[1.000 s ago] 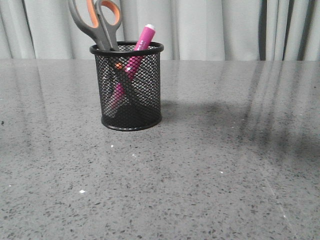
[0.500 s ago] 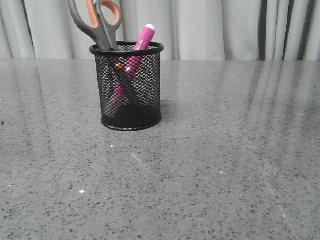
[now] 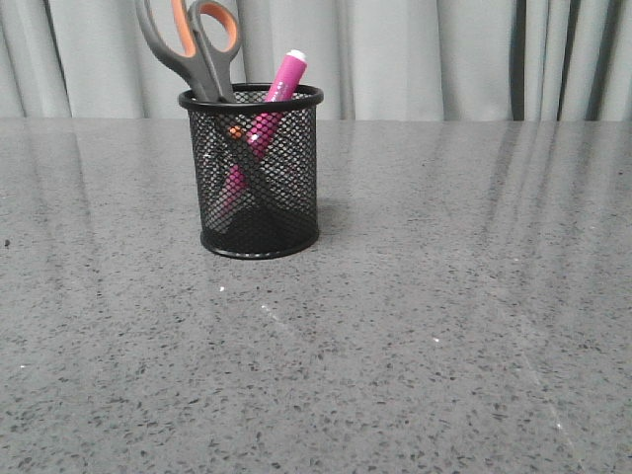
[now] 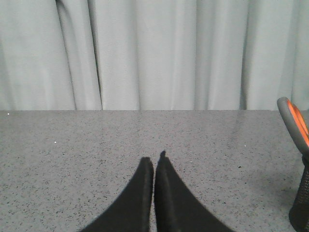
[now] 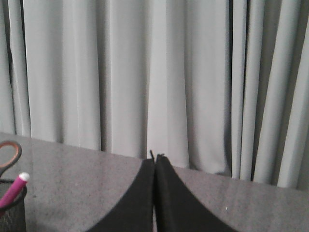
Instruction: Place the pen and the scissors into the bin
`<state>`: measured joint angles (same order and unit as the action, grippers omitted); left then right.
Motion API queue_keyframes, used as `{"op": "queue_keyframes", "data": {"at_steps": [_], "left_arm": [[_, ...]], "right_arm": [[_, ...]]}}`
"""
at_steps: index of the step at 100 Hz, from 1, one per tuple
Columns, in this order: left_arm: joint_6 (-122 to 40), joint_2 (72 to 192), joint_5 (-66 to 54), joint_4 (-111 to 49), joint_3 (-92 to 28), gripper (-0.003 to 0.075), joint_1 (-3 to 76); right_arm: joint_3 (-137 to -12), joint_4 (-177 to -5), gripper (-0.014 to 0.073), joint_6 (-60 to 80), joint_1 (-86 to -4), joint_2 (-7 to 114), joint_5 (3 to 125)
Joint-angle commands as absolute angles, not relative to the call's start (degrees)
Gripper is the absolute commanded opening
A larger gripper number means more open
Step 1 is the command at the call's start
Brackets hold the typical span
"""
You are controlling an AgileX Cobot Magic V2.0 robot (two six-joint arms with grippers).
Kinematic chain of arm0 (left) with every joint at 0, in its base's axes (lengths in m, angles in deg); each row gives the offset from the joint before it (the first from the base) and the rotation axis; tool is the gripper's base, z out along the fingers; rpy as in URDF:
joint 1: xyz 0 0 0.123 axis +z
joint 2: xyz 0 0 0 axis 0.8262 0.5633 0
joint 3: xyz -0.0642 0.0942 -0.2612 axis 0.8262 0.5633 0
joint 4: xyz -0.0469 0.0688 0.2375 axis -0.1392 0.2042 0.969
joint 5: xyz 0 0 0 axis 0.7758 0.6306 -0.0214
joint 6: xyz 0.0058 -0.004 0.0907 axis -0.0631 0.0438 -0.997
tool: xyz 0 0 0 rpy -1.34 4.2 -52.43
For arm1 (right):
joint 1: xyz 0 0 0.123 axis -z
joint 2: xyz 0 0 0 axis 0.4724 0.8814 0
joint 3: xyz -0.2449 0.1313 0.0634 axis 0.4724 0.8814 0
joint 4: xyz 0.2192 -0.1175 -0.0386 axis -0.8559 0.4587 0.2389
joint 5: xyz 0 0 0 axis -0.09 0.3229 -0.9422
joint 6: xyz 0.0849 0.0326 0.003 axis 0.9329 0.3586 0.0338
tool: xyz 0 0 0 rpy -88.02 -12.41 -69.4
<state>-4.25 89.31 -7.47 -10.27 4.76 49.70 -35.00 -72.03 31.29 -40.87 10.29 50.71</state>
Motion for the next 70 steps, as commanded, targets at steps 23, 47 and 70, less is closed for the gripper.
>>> {"op": "queue_keyframes", "data": {"at_steps": [23,47,70], "left_arm": [[-3.8,83.4,-13.0,-10.0,5.7,-0.0022,49.8],[-3.8,83.4,-13.1,-10.0,5.7,-0.0022,49.8],[-3.8,83.4,-13.2,-10.0,5.7,-0.0021,49.8]], "right_arm": [[-23.8,-71.4,-0.0068,30.3,-40.4,0.1,47.1],[-22.1,-71.4,-0.0068,30.3,-40.4,0.1,46.2],[-22.1,-71.4,-0.0068,30.3,-40.4,0.1,46.3]]}}
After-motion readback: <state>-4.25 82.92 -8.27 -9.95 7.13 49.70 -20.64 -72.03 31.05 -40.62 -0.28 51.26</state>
